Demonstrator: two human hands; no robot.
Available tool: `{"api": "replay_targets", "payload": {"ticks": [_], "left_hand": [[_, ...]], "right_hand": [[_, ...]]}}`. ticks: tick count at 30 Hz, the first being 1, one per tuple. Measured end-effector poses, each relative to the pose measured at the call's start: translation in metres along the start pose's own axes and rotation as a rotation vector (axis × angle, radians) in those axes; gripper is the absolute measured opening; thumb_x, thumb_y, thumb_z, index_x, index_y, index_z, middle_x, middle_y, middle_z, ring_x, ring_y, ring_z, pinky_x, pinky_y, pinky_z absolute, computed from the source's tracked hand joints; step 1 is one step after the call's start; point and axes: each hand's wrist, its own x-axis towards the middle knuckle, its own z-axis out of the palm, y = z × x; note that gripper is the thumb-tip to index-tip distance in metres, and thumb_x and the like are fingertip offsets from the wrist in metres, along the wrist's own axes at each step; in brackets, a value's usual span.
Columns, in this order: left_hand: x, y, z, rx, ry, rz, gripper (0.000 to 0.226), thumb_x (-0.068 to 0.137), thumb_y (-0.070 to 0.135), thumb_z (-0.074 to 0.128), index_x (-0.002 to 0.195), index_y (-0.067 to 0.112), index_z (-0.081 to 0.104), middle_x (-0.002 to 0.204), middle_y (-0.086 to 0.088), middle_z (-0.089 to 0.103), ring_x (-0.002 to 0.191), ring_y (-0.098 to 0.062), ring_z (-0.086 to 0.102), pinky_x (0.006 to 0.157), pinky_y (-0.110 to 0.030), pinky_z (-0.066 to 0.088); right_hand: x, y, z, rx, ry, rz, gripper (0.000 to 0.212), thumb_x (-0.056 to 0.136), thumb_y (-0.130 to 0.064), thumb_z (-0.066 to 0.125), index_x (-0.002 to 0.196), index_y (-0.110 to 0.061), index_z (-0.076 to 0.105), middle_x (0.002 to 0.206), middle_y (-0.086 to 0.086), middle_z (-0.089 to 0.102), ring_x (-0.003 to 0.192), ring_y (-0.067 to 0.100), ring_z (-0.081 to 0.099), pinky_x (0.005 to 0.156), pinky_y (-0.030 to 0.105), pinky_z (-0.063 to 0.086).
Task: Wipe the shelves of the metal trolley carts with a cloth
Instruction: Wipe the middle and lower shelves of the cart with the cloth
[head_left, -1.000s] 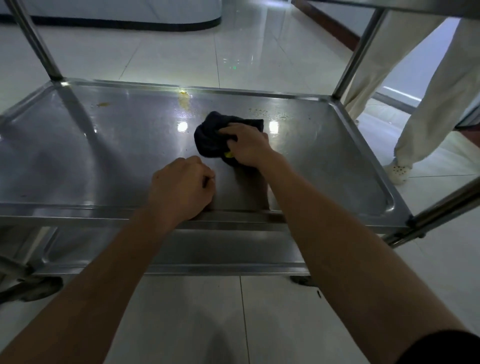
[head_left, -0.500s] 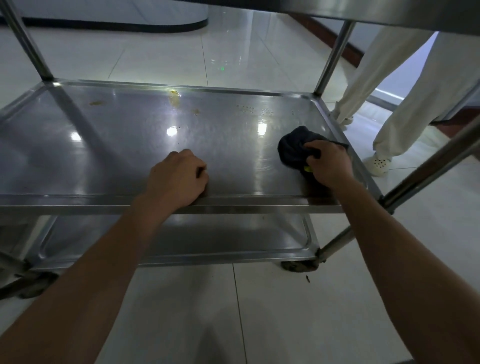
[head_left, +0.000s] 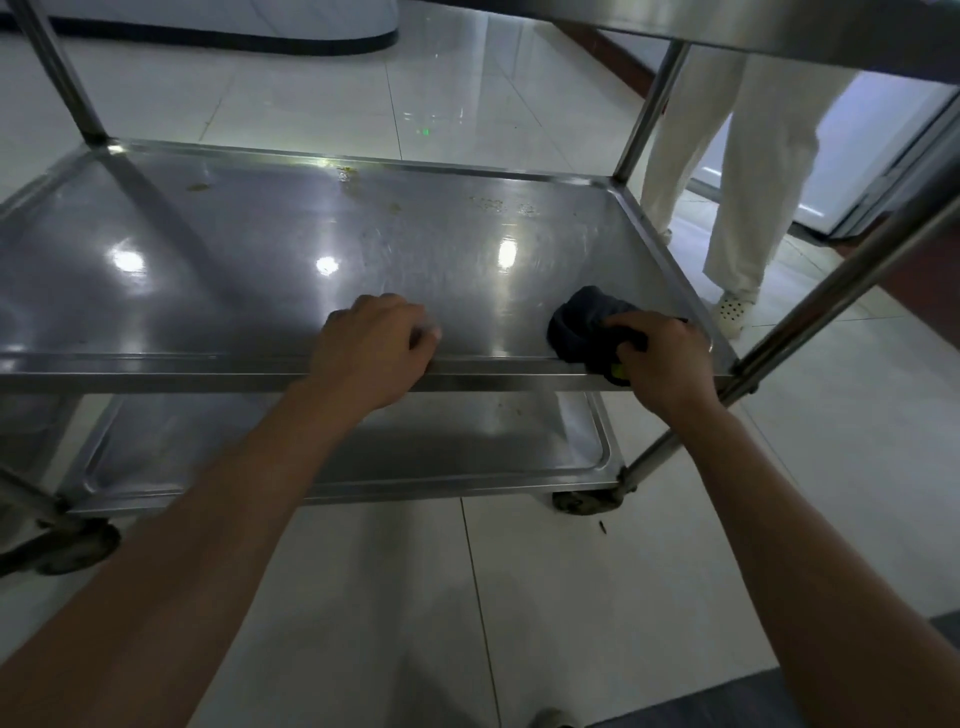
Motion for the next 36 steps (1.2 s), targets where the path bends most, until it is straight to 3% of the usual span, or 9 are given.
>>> {"api": "replay_targets", "payload": {"ticks": [4, 10, 12, 17, 20, 24, 28, 32, 36], "left_hand": [[-0.012, -0.007, -0.002, 0.006, 0.044, 0.017, 0.030, 0.099, 0.045, 0.045, 0.076, 0.027, 0.051, 0.081, 0.009, 0.055, 0.077, -0.016, 0.054, 0.069, -0.032, 0.033], [-0.032, -0.016, -0.011, -0.005, 0.033, 0.036, 0.032, 0.098, 0.046, 0.046, 0.107, 0.022, 0.066, 0.103, 0.004, 0.065, 0.097, -0.022, 0.059, 0.076, -0.034, 0.037], [-0.041, -0.019, -0.017, -0.018, 0.020, 0.033, 0.032, 0.098, 0.045, 0.047, 0.111, 0.023, 0.066, 0.104, 0.004, 0.066, 0.099, -0.021, 0.059, 0.079, -0.035, 0.040], [-0.062, -0.025, -0.032, -0.076, 0.014, -0.015, 0.038, 0.098, 0.036, 0.055, 0.130, 0.017, 0.064, 0.121, -0.002, 0.067, 0.112, -0.026, 0.058, 0.093, -0.042, 0.049], [-0.077, -0.028, -0.037, -0.072, 0.035, -0.038, 0.038, 0.098, 0.032, 0.058, 0.130, 0.015, 0.064, 0.129, -0.004, 0.065, 0.119, -0.027, 0.057, 0.098, -0.042, 0.047], [-0.095, -0.036, -0.042, -0.073, 0.050, -0.039, 0.035, 0.097, 0.028, 0.059, 0.129, 0.014, 0.066, 0.123, -0.005, 0.067, 0.112, -0.029, 0.060, 0.093, -0.047, 0.050], [-0.114, -0.044, -0.048, -0.072, 0.072, -0.061, 0.034, 0.097, 0.026, 0.059, 0.129, 0.017, 0.066, 0.121, -0.005, 0.068, 0.110, -0.028, 0.061, 0.093, -0.042, 0.049], [-0.146, -0.059, -0.047, -0.093, 0.137, -0.152, 0.032, 0.097, 0.029, 0.058, 0.125, 0.018, 0.068, 0.124, -0.006, 0.068, 0.114, -0.029, 0.060, 0.095, -0.040, 0.045], [-0.174, -0.084, -0.033, -0.015, 0.043, -0.278, 0.030, 0.097, 0.025, 0.061, 0.125, 0.017, 0.068, 0.126, -0.007, 0.067, 0.116, -0.030, 0.059, 0.097, -0.044, 0.046]], "right_hand": [[-0.014, -0.026, 0.003, 0.044, -0.012, -0.039, 0.040, 0.092, -0.003, 0.055, 0.123, -0.025, 0.068, 0.106, 0.003, 0.067, 0.067, 0.013, 0.061, 0.059, 0.028, 0.052], [-0.027, -0.069, 0.014, 0.117, 0.000, -0.096, 0.041, 0.093, 0.002, 0.052, 0.126, -0.017, 0.067, 0.115, 0.007, 0.069, 0.096, 0.020, 0.066, 0.086, 0.032, 0.056], [-0.030, -0.078, 0.017, 0.155, 0.004, -0.090, 0.041, 0.094, 0.002, 0.051, 0.126, -0.017, 0.067, 0.118, 0.007, 0.068, 0.095, 0.020, 0.066, 0.085, 0.033, 0.058], [-0.040, -0.098, 0.029, 0.236, -0.010, -0.112, 0.038, 0.095, 0.001, 0.052, 0.124, -0.019, 0.067, 0.112, 0.006, 0.067, 0.084, 0.015, 0.066, 0.070, 0.013, 0.054], [-0.044, -0.107, 0.034, 0.271, 0.013, -0.147, 0.038, 0.094, 0.004, 0.053, 0.123, -0.015, 0.068, 0.113, 0.006, 0.068, 0.083, 0.013, 0.067, 0.071, 0.017, 0.057], [-0.050, -0.122, 0.040, 0.306, 0.018, -0.190, 0.036, 0.094, 0.003, 0.052, 0.121, -0.015, 0.069, 0.111, 0.005, 0.069, 0.080, 0.004, 0.065, 0.066, 0.006, 0.050], [-0.062, -0.149, 0.041, 0.402, 0.037, -0.262, 0.034, 0.092, 0.007, 0.054, 0.117, -0.010, 0.071, 0.114, 0.003, 0.069, 0.096, 0.011, 0.065, 0.081, 0.010, 0.052], [-0.089, -0.171, 0.049, 0.459, 0.008, -0.355, 0.036, 0.086, 0.008, 0.058, 0.112, -0.013, 0.073, 0.114, -0.009, 0.066, 0.103, 0.003, 0.060, 0.090, 0.009, 0.046], [-0.116, -0.177, 0.079, 0.454, -0.066, -0.466, 0.034, 0.086, 0.006, 0.061, 0.112, -0.012, 0.074, 0.122, -0.001, 0.067, 0.112, 0.010, 0.060, 0.099, 0.015, 0.045]]}}
